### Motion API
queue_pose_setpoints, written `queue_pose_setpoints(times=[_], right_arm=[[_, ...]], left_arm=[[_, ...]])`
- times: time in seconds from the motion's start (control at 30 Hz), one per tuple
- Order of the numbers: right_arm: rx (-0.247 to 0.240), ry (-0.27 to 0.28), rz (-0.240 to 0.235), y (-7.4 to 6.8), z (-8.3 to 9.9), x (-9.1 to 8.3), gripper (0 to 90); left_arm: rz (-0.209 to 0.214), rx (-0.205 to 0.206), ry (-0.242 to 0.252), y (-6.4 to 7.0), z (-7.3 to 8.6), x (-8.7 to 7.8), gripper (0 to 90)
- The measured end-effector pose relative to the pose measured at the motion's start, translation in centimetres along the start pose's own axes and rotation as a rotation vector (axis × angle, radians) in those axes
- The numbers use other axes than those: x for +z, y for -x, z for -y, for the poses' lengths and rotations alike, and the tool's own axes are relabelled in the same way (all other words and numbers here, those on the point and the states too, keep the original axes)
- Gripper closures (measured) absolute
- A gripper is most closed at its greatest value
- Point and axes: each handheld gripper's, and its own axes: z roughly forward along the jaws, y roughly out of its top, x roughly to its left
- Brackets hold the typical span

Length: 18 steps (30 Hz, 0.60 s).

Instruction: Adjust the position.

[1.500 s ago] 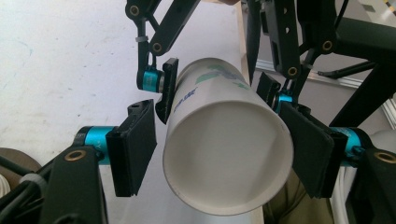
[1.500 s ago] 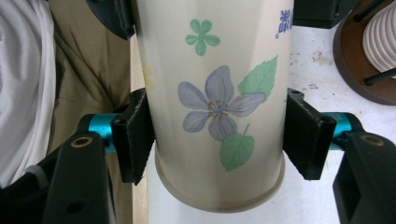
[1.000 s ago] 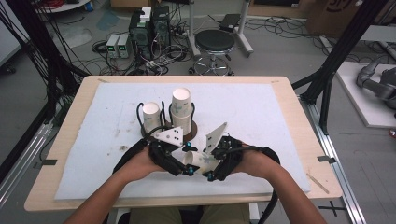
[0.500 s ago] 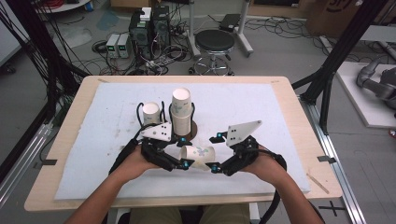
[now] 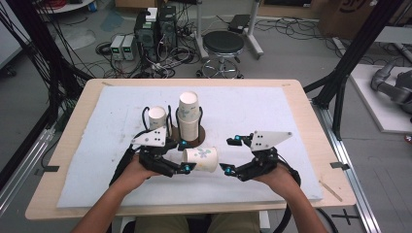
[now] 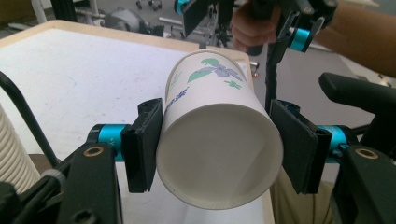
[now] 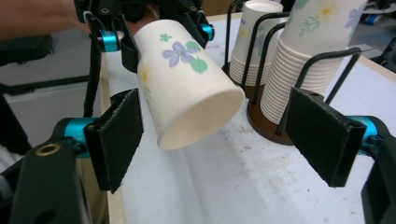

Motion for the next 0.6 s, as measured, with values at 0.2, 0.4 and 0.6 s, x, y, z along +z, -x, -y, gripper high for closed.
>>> queue_pose_setpoints(times=[0.2, 0.4, 0.6], right_arm=[[0.044, 0.05, 0.009, -0.1, 1.6, 0.1, 20.3], [0.066, 0.078, -0.007, -0.3, 3.0, 0.4, 20.3], [0.081, 0.088, -0.036, -0.5, 3.5, 0.8, 20.3]], left_arm=[[0.0, -0.002, 0.049, 0.1, 0.5, -0.3, 37.2], [0.008, -0.006, 0.086, 0.2, 1.1, -0.3, 37.2], [0.028, 0.006, 0.103, 0.3, 1.1, -0.2, 37.2]])
